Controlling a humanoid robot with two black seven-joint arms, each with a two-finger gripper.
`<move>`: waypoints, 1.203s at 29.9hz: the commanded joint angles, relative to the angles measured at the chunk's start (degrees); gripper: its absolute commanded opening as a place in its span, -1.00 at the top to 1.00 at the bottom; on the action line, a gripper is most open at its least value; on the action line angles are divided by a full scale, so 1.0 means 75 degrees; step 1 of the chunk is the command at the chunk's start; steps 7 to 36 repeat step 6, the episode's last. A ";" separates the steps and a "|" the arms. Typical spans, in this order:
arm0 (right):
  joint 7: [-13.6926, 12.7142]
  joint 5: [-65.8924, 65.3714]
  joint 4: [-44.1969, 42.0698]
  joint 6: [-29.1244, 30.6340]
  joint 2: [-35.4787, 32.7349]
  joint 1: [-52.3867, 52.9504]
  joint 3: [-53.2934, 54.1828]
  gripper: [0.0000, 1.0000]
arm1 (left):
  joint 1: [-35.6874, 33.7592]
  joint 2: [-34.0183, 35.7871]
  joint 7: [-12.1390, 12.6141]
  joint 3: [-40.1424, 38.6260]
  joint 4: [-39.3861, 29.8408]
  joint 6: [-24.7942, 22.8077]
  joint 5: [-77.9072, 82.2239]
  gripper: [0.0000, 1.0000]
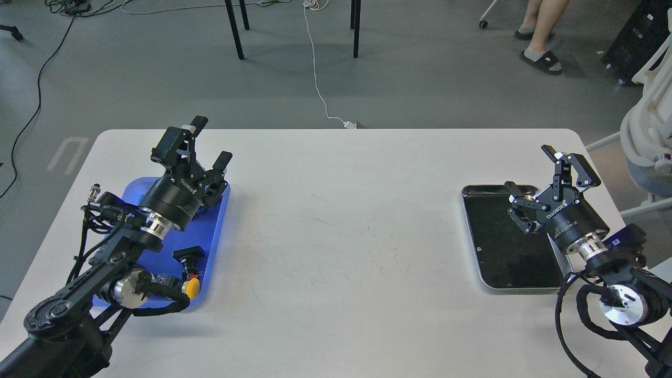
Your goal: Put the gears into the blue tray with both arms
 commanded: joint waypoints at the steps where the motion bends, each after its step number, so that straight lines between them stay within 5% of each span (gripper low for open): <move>1: -0.0001 -0.0011 -0.0006 0.0008 0.0028 -0.0026 0.0035 -0.98 | 0.0390 -0.0234 0.0157 -0.0531 0.0140 -0.0418 0.0010 -0.96; 36: -0.0001 0.0001 0.0088 0.0020 0.0028 -0.0003 0.0047 -0.98 | 0.0601 -0.0364 0.0169 -0.0638 0.0176 -0.0430 0.0021 -0.96</move>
